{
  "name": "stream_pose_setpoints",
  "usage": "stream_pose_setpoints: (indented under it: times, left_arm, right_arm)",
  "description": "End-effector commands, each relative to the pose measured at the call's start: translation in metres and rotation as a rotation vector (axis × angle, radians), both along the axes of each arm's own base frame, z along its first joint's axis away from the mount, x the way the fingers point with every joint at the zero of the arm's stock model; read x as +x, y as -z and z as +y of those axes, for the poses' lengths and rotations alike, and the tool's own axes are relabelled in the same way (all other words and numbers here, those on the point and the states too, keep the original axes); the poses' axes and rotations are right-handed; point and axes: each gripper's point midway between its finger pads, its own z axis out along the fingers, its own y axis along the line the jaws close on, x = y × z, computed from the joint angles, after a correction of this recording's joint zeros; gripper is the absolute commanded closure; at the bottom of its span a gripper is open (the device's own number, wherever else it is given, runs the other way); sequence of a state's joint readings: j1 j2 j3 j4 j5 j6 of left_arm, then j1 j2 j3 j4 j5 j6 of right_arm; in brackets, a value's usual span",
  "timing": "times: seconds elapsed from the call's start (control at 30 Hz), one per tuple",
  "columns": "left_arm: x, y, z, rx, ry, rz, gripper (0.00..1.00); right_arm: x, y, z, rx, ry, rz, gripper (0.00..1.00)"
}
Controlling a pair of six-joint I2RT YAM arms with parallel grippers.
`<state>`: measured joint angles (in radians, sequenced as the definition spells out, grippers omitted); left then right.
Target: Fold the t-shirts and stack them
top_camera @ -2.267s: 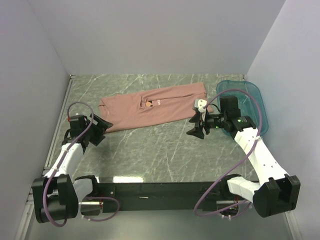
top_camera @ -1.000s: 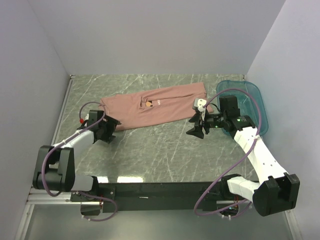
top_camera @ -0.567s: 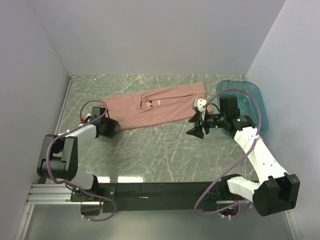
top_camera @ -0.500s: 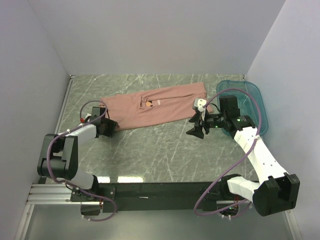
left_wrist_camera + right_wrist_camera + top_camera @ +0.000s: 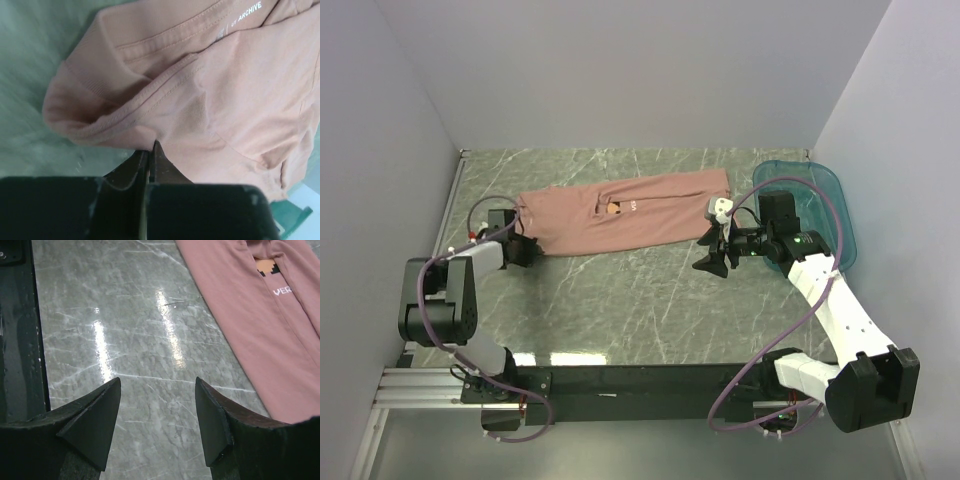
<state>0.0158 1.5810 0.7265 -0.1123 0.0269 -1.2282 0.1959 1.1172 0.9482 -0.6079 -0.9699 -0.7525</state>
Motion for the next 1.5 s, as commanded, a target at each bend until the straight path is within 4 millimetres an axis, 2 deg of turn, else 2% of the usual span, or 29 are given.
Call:
stream_pose_setpoints:
  times: [0.0,0.03,0.13,0.23,0.3,0.33,0.4,0.5,0.53,0.57,0.63,0.67,0.73,0.8,0.83,0.87,0.93,0.97,1.03,1.07,1.13,1.17,1.2,1.23,1.27,1.3,1.33,1.4,1.47]
  left_arm:
    - [-0.012,0.017,0.032,0.091,0.011,0.089,0.98]
    - [-0.014,0.017,0.041,0.104,0.01,0.101,0.98]
    - [0.0,0.006,0.063,0.135,0.009,0.09,0.99]
    - [0.004,0.01,0.085,0.156,0.01,0.129,0.99]
    - [0.019,0.008,0.091,0.136,0.027,0.124,0.99]
    - [0.033,-0.002,0.099,0.146,0.034,0.098,0.99]
    - [0.039,0.001,0.102,0.151,0.059,0.122,0.99]
    - [0.057,-0.014,0.106,0.178,0.118,0.094,0.95]
    - [0.062,-0.021,0.107,0.196,0.149,0.073,0.9]
    - [0.064,-0.03,0.107,0.209,0.157,0.05,0.76]
    - [0.063,-0.041,0.111,0.24,0.173,0.02,0.55]
    - [0.062,-0.059,0.112,0.259,0.171,-0.02,0.4]
    - [0.055,-0.083,0.119,0.301,0.155,-0.07,0.28]
    - [0.049,-0.102,0.122,0.337,0.145,-0.104,0.23]
    - [0.043,-0.106,0.122,0.349,0.149,-0.112,0.21]
    - [0.038,-0.128,0.121,0.373,0.144,-0.167,0.15]
    - [0.027,-0.137,0.111,0.373,0.176,-0.212,0.09]
    - [0.023,-0.157,0.108,0.391,0.18,-0.275,0.07]
    - [0.013,-0.161,0.095,0.381,0.235,-0.322,0.07]
    - [0.008,-0.174,0.092,0.398,0.248,-0.371,0.07]
    - [-0.002,-0.171,0.084,0.416,0.306,-0.388,0.08]
    - [-0.008,-0.177,0.079,0.423,0.331,-0.417,0.08]
    - [-0.011,-0.177,0.078,0.434,0.343,-0.419,0.07]
    - [-0.017,-0.171,0.072,0.451,0.384,-0.417,0.08]
    - [-0.021,-0.178,0.068,0.473,0.395,-0.443,0.08]
    - [-0.023,-0.179,0.064,0.486,0.411,-0.461,0.08]
    - [-0.029,-0.177,0.054,0.503,0.458,-0.477,0.07]
    - [-0.032,-0.177,0.048,0.523,0.475,-0.486,0.06]
    - [-0.034,-0.187,0.04,0.542,0.501,-0.513,0.05]
  right_arm:
    - [0.002,-0.01,0.002,0.014,-0.015,-0.031,0.32]
    - [0.001,-0.01,0.002,0.012,-0.018,-0.028,0.32]
    - [0.0,-0.009,0.002,0.012,-0.025,-0.026,0.32]
    - [-0.001,-0.009,0.003,0.011,-0.03,-0.023,0.32]
    - [-0.002,-0.007,0.004,0.007,-0.032,-0.016,0.32]
    - [-0.002,-0.006,0.006,0.003,-0.037,-0.017,0.32]
    - [-0.001,-0.003,0.006,-0.01,-0.033,-0.015,0.32]
    - [0.0,0.005,0.008,-0.038,-0.032,-0.007,0.32]
    - [0.0,0.005,0.009,-0.045,-0.032,-0.01,0.32]
    - [0.0,0.009,0.01,-0.059,-0.034,-0.005,0.32]
    - [0.001,0.013,0.012,-0.073,-0.037,-0.004,0.32]
    - [0.002,0.014,0.012,-0.08,-0.033,-0.004,0.32]
    - [0.003,0.02,0.013,-0.103,-0.031,-0.001,0.32]
    - [0.002,0.026,0.015,-0.123,-0.039,-0.001,0.32]
    - [0.004,0.029,0.013,-0.143,-0.029,-0.003,0.32]
    - [0.005,0.032,0.014,-0.154,-0.032,-0.007,0.32]
    - [0.003,0.039,0.018,-0.18,-0.046,-0.005,0.32]
    - [0.004,0.045,0.016,-0.205,-0.042,-0.007,0.32]
    - [0.003,0.05,0.021,-0.226,-0.055,-0.018,0.32]
    - [0.004,0.054,0.02,-0.251,-0.049,-0.024,0.32]
    - [0.005,0.057,0.023,-0.274,-0.05,-0.037,0.32]
    - [0.001,0.06,0.029,-0.287,-0.07,-0.05,0.32]
    - [0.007,0.064,0.027,-0.331,-0.045,-0.069,0.32]
    - [0.007,0.066,0.029,-0.351,-0.041,-0.083,0.32]
    - [0.005,0.067,0.037,-0.368,-0.06,-0.107,0.32]
    - [0.011,0.071,0.033,-0.417,-0.031,-0.127,0.32]
    - [0.011,0.072,0.035,-0.433,-0.031,-0.142,0.32]
    - [0.014,0.071,0.039,-0.463,-0.028,-0.171,0.31]
    - [0.022,0.065,0.038,-0.481,-0.002,-0.212,0.31]
